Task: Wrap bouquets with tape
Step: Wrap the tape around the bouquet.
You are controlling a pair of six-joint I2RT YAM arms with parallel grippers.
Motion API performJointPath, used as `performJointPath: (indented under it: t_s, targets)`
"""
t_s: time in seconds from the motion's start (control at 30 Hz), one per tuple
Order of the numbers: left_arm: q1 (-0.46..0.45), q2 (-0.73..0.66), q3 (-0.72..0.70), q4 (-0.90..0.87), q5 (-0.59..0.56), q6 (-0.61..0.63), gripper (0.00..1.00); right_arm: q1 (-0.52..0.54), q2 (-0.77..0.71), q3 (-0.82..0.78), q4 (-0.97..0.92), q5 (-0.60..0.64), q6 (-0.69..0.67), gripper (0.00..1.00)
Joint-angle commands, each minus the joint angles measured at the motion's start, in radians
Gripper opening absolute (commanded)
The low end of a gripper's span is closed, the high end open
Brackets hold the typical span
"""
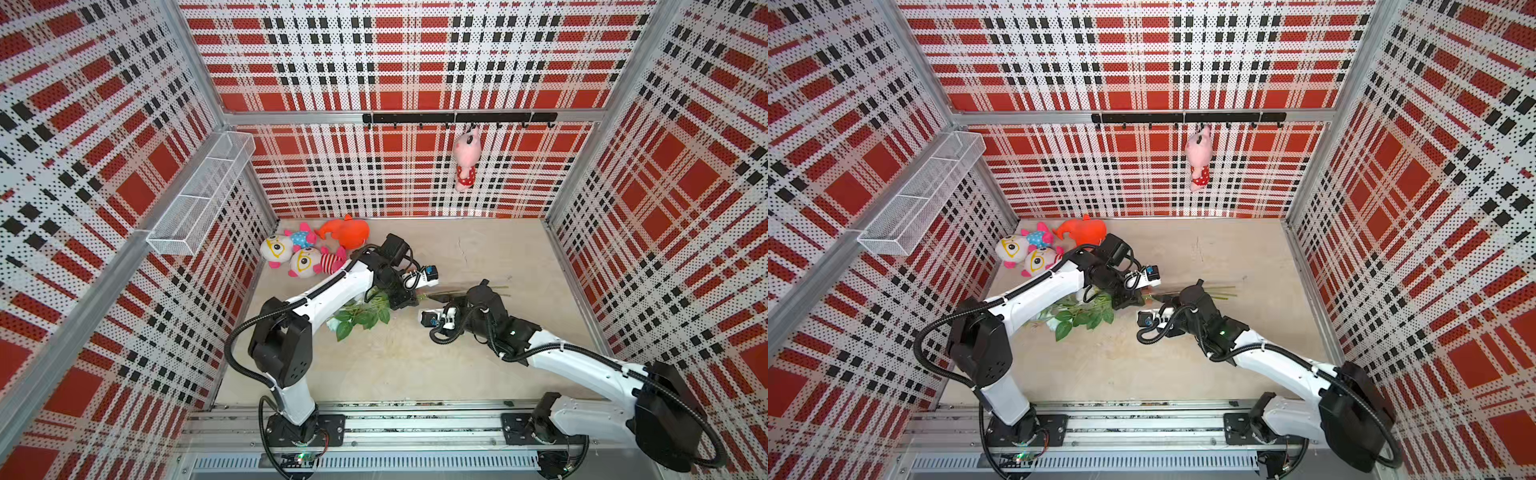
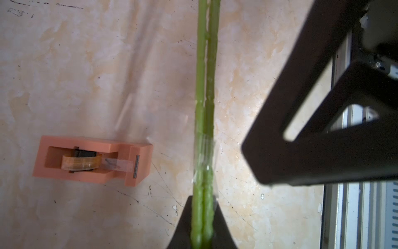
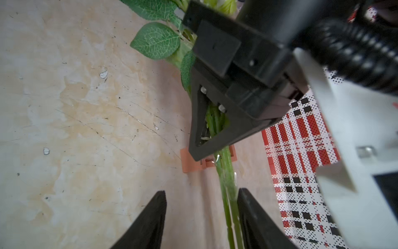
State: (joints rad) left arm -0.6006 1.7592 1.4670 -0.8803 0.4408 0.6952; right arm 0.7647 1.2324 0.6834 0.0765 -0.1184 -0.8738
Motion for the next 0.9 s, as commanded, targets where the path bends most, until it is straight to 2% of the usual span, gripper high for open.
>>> performJointPath:
  t_s: [0.0,0.13,0.37,0.57,0.87]
  targets:
    - [-0.002,-0.008,0.007,-0.021,0.026,0.033,0.00,0.006,0.074,0.061,0.062,0.001,-0.017,0.54]
    - [-0.011,0.000,0.007,-0.019,0.028,0.015,0.00,0.007,0.142,0.088,0.056,0.020,-0.034,0.52]
    - [-0.022,0.007,0.027,-0.023,0.027,0.001,0.00,0.007,0.158,0.057,0.103,0.046,-0.045,0.47]
    - [-0.024,-0.012,0.041,-0.026,0.036,0.007,0.00,0.007,0.174,0.076,0.051,0.072,-0.053,0.48]
    - [-0.002,-0.035,0.030,-0.034,0.044,0.031,0.00,-0.060,0.128,0.106,-0.102,-0.098,-0.049,0.47]
